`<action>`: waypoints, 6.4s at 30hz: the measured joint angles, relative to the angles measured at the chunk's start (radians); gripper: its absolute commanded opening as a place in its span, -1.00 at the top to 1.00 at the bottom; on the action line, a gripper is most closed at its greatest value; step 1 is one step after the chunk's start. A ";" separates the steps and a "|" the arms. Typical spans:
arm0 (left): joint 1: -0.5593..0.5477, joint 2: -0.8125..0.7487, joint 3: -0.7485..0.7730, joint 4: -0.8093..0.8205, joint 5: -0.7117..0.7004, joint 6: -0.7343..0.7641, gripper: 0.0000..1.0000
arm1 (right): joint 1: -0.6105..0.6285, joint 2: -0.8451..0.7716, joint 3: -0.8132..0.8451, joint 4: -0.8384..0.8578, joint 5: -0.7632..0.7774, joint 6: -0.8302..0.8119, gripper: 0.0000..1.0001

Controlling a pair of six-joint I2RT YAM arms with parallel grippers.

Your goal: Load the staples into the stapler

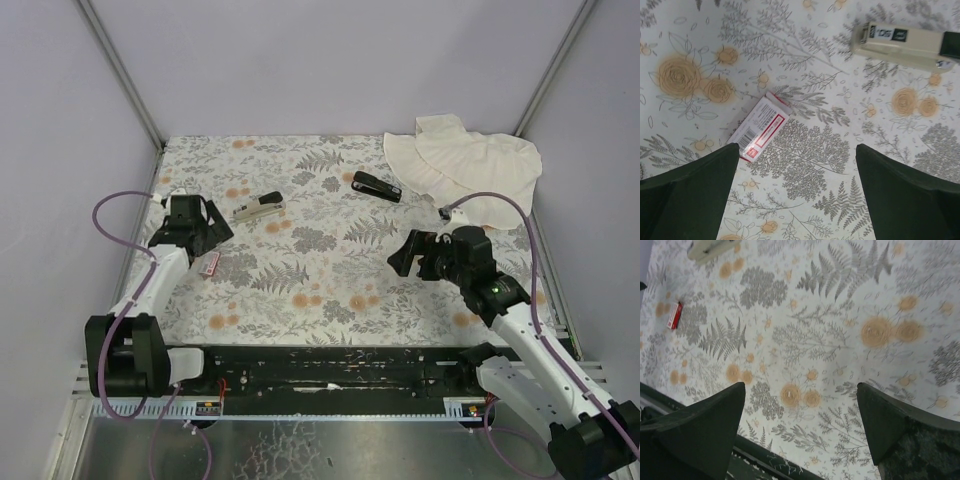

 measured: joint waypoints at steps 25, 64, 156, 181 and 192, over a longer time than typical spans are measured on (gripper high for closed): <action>0.019 0.330 0.049 -0.056 -0.036 0.089 -1.00 | 0.000 0.045 0.041 -0.080 -0.248 -0.135 -0.96; -0.100 0.372 0.056 0.014 -0.009 -0.125 -0.27 | 0.000 0.092 0.059 -0.089 -0.253 -0.161 -0.90; -0.398 0.074 -0.356 0.429 0.371 -0.380 -0.08 | 0.202 1.276 0.595 0.251 -0.492 0.068 0.43; -0.381 0.170 -0.344 0.531 0.438 -0.380 0.25 | 0.231 1.353 0.635 0.293 -0.589 0.095 0.64; -0.375 0.174 -0.343 0.531 0.449 -0.368 0.08 | 0.236 1.356 0.627 0.306 -0.586 0.106 1.00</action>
